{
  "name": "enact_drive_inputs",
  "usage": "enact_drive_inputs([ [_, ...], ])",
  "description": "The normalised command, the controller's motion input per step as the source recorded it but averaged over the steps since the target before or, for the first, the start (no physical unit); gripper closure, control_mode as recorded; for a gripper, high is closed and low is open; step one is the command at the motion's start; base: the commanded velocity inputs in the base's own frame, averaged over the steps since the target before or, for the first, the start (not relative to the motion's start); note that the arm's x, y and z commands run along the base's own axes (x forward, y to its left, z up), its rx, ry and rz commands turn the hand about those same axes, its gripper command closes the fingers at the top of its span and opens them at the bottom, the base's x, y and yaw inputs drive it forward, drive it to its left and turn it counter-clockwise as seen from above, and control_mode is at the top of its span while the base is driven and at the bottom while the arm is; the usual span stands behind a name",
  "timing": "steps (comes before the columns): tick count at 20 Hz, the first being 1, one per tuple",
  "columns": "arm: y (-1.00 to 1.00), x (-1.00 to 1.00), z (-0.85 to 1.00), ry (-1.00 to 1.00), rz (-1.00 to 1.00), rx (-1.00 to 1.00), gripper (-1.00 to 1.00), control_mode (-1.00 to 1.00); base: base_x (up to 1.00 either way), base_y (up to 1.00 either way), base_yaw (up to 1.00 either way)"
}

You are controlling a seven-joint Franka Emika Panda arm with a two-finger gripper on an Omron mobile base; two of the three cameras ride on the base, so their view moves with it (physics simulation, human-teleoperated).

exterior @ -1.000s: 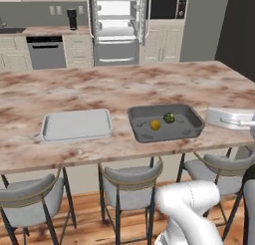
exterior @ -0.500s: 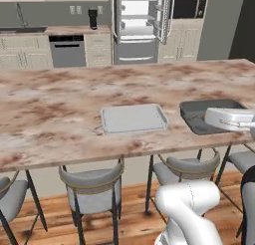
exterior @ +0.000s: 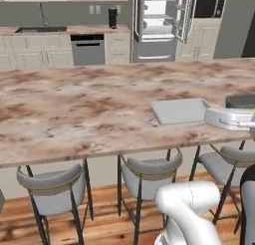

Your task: Place the cold items (lemon and broccoli) from the fridge in one tupperware on the dining counter. Place the warm items (kebab skewer and hot dog) in the stove area in another tupperware.

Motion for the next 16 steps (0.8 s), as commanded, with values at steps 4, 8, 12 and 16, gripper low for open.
enact_drive_inputs([
  [4, 0.0, 0.0, 0.0, 0.0, 0.0, 0.0, -1.0, 1.0, -0.43, 1.0, 0.1],
  [8, 0.0, 0.0, 0.0, 0.0, 0.0, 0.0, -1.0, 1.0, -0.34, 1.0, 0.19],
  [12, 0.0, 0.0, 0.0, 0.0, 0.0, 0.0, -1.0, 1.0, -0.19, 1.0, 0.21],
  [16, 0.0, 0.0, 0.0, 0.0, 0.0, 0.0, -1.0, 1.0, -0.05, 1.0, 0.19],
])
